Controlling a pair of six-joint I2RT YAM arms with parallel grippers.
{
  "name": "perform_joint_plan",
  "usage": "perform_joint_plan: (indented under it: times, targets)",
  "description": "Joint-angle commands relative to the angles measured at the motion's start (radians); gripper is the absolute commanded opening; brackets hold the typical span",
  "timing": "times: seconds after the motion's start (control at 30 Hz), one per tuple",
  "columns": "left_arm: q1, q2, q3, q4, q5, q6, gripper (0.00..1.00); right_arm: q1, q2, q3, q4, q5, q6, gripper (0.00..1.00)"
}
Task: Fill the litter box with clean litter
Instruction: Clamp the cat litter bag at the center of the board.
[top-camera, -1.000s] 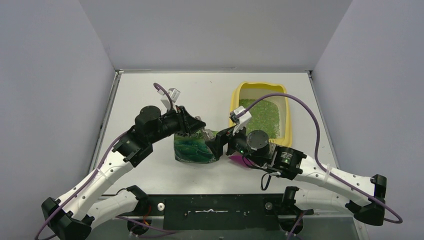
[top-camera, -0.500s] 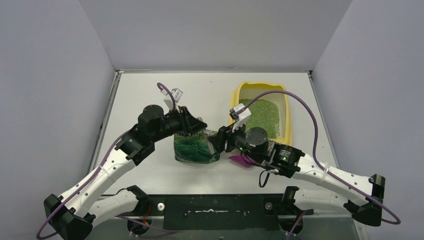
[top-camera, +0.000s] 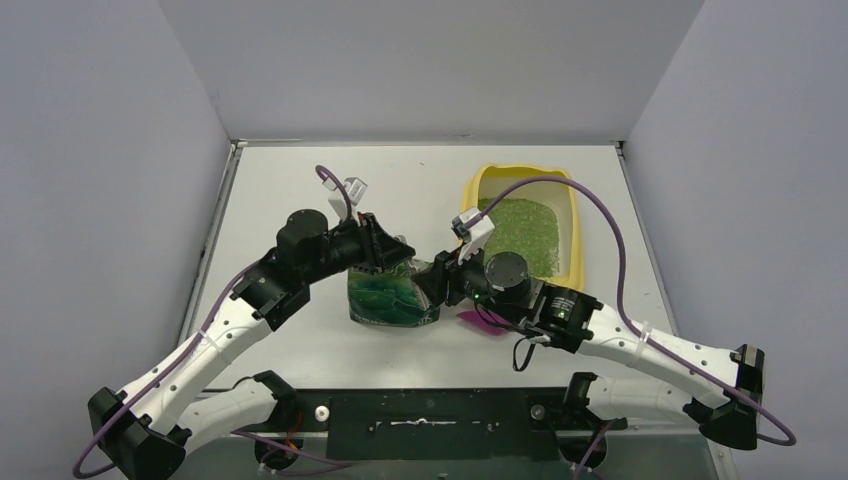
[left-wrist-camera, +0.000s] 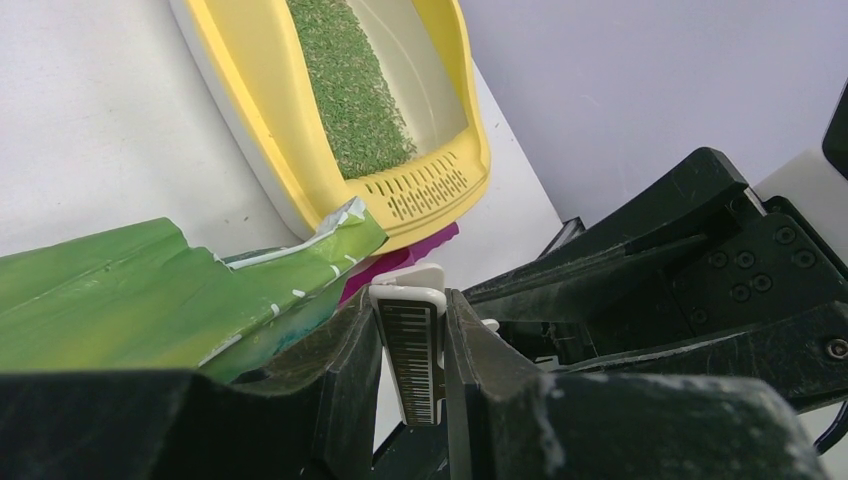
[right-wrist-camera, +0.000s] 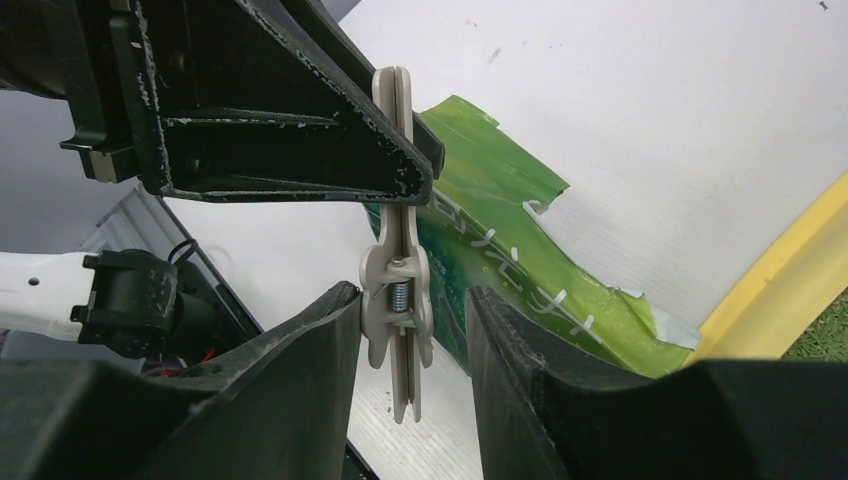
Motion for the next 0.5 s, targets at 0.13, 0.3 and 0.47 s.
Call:
perform_joint_plan:
  times: [0.13,0.3,0.47]
  targets:
    - [-0.001,-0.006,0.035,0.056,0.025,-0.005,0.00,-0.016,0.003,0.048,0.063,-0.006,0.011,0.38]
    - [-0.001,-0.009,0.034,0.058,0.023,-0.006,0.00,-0.019,0.002,0.048,0.058,-0.009,0.011,0.27]
    - [-0.001,-0.009,0.042,0.040,0.020,0.002,0.30,-0.019,0.001,0.057,0.036,0.017,0.014,0.04]
